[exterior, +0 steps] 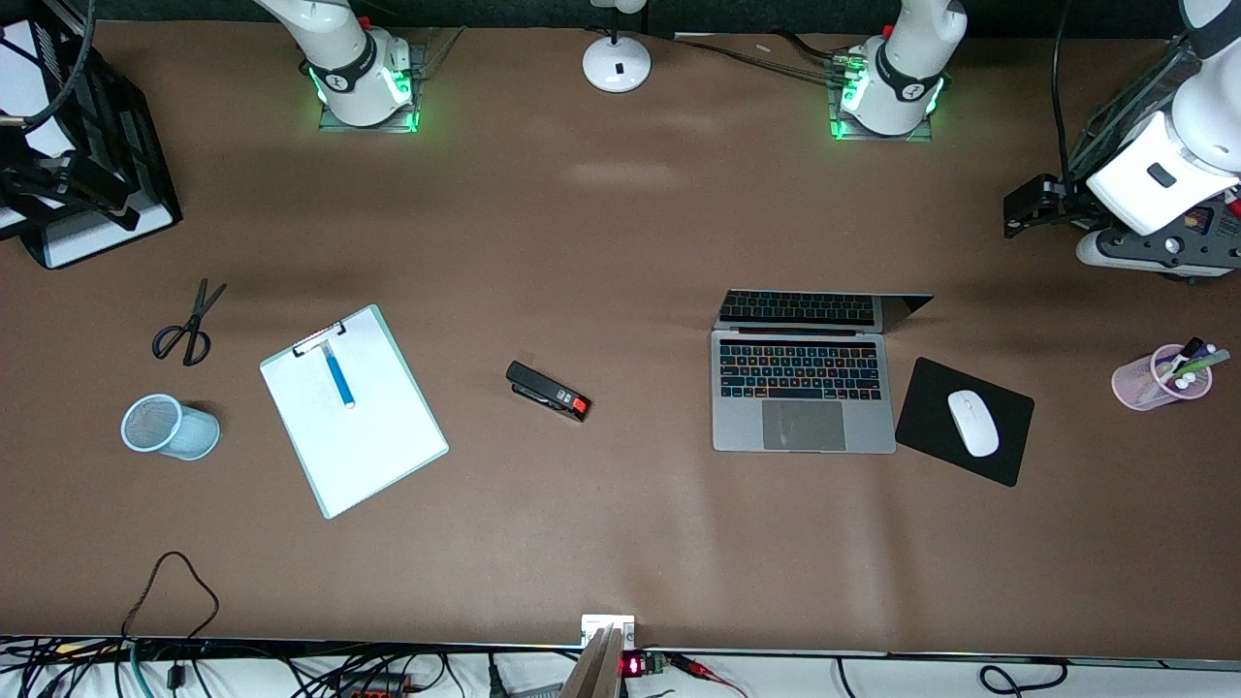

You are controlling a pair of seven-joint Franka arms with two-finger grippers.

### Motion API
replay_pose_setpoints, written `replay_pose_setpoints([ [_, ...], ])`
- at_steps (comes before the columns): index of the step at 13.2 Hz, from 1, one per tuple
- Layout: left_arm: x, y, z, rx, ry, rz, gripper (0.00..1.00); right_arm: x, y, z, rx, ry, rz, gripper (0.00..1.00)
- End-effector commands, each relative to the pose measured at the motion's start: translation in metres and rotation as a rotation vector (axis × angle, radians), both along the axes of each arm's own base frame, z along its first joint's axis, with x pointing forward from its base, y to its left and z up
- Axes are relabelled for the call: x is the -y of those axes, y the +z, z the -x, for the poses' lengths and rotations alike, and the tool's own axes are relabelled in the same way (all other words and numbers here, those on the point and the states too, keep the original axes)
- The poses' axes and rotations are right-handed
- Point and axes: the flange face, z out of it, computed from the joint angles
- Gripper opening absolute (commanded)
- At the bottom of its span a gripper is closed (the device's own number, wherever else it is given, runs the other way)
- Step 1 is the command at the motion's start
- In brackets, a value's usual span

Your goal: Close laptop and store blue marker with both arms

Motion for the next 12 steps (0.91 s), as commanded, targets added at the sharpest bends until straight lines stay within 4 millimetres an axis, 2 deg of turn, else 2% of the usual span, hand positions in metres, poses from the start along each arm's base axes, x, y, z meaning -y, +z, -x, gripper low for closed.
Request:
replay_pose_setpoints([
  [1, 0.001, 0.010, 0.003, 0.002, -0.014, -0.008, 1.00, -0.004, 0.002, 0.000, 0.004, 0.022, -0.015, 1.00],
  [8, 0.001, 0.010, 0.002, 0.003, -0.011, -0.008, 1.00, -0.015, -0.004, -0.004, -0.008, 0.040, -0.032, 1.00],
  [10, 0.002, 0.009, 0.002, 0.007, -0.021, -0.015, 1.00, -0.014, -0.012, -0.004, -0.026, 0.039, -0.034, 1.00],
  [12, 0.008, 0.008, 0.001, 0.007, -0.025, -0.010, 1.00, -0.016, -0.029, -0.003, -0.065, 0.046, -0.032, 1.00],
])
